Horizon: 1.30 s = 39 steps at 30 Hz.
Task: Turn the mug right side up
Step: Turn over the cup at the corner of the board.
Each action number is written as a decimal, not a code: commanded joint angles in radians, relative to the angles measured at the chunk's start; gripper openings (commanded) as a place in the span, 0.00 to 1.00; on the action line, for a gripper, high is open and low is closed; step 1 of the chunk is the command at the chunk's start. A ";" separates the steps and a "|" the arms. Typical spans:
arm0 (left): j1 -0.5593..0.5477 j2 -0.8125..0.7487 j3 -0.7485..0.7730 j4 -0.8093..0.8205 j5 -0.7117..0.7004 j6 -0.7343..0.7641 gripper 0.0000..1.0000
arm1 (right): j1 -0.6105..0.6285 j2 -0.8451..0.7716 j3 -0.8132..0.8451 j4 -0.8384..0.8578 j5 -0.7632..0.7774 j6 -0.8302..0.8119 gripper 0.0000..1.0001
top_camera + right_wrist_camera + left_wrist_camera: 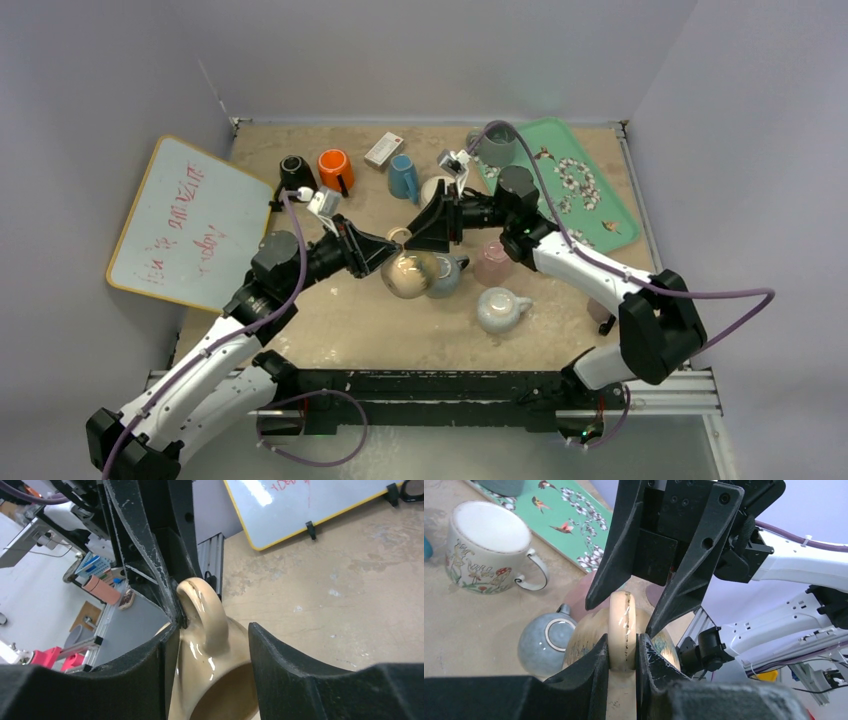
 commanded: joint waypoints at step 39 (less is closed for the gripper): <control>-0.001 -0.066 0.107 -0.060 0.104 0.055 0.16 | -0.001 0.067 0.003 0.478 -0.011 0.358 0.00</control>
